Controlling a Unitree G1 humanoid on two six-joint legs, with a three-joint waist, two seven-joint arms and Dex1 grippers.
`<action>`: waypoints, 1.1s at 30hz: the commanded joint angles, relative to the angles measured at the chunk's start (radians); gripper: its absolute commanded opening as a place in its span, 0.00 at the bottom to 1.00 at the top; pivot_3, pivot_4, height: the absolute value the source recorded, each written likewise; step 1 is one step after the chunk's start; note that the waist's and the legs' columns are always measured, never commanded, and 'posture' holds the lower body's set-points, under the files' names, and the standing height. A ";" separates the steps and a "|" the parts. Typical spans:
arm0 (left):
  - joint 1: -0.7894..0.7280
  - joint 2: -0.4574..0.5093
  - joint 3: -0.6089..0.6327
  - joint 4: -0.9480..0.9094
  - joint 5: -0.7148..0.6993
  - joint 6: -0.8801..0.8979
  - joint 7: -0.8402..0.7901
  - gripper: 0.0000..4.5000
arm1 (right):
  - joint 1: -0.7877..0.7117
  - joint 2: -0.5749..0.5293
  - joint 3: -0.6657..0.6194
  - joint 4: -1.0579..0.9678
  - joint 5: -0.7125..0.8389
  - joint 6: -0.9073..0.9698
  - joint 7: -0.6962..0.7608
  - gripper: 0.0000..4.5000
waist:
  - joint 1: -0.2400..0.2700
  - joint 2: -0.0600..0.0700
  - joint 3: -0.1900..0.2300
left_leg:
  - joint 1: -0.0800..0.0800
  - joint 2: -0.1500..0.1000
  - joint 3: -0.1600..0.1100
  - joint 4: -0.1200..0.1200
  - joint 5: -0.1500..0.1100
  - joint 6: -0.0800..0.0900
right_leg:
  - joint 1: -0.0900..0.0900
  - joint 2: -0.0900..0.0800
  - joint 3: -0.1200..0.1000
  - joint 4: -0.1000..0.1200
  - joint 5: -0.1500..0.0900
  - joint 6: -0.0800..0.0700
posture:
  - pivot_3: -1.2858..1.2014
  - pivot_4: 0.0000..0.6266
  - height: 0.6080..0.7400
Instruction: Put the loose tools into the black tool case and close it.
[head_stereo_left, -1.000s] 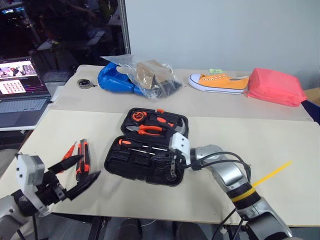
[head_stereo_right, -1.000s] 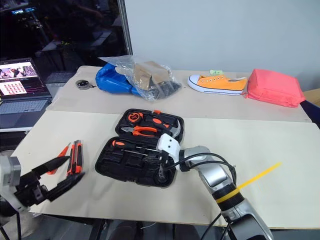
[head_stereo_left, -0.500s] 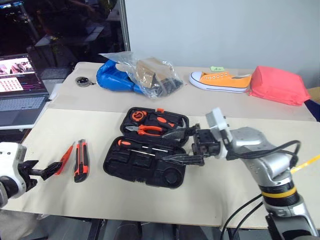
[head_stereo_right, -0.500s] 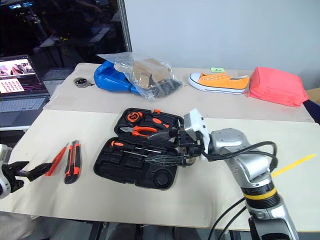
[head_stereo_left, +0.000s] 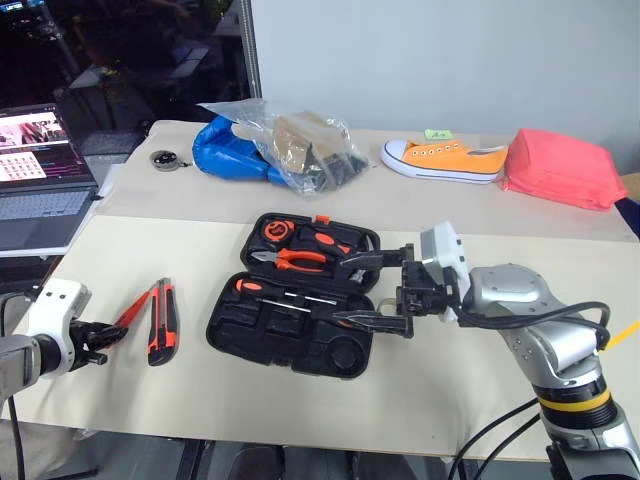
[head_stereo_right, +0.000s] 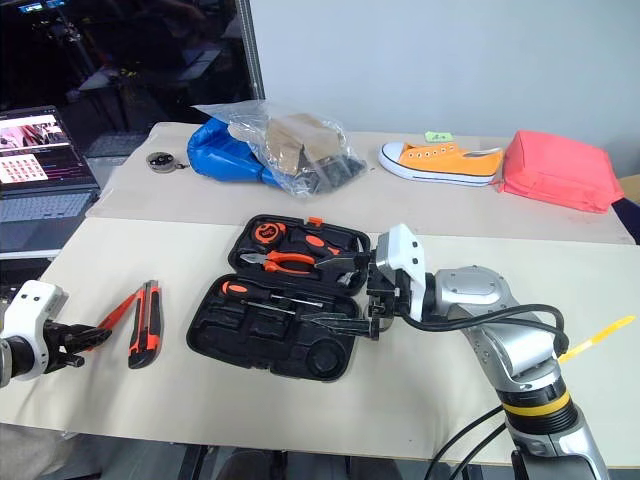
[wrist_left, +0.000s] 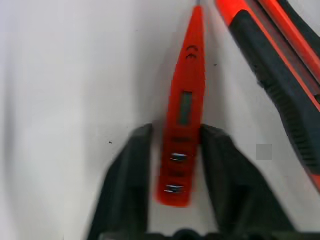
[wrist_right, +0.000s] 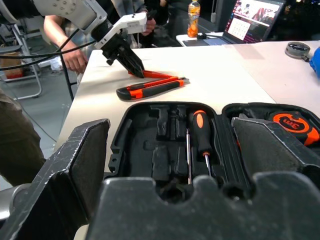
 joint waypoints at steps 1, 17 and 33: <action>0.000 -0.019 0.130 -0.117 -0.072 -0.057 -0.085 0.10 | 0.015 0.000 -0.037 -0.033 0.011 -0.033 -0.009 1.00 | 0.000 0.000 0.000 | 0.000 0.000 0.000 0.001 0.000 0.000 | 0.000 0.000 0.000 0.000 0.000 0.000 | 0.52 0.24 1.00; -0.527 0.098 -0.525 -0.109 0.169 -0.460 -0.660 0.10 | 0.331 -0.136 -0.255 -0.113 0.095 -0.116 0.097 1.00 | 0.011 0.003 0.002 | 0.004 -0.002 0.008 0.004 0.000 0.000 | 0.008 0.007 -0.001 -0.001 -0.001 0.003 | 0.52 0.24 1.00; -0.856 -0.149 -0.795 0.508 0.508 -1.011 -0.924 0.10 | 0.520 -0.168 -0.372 -0.283 0.155 -0.078 -0.013 1.00 | 0.009 0.003 0.002 | 0.003 -0.002 0.005 0.009 0.000 0.001 | 0.012 0.008 -0.001 -0.001 -0.003 0.006 | 0.52 0.24 1.00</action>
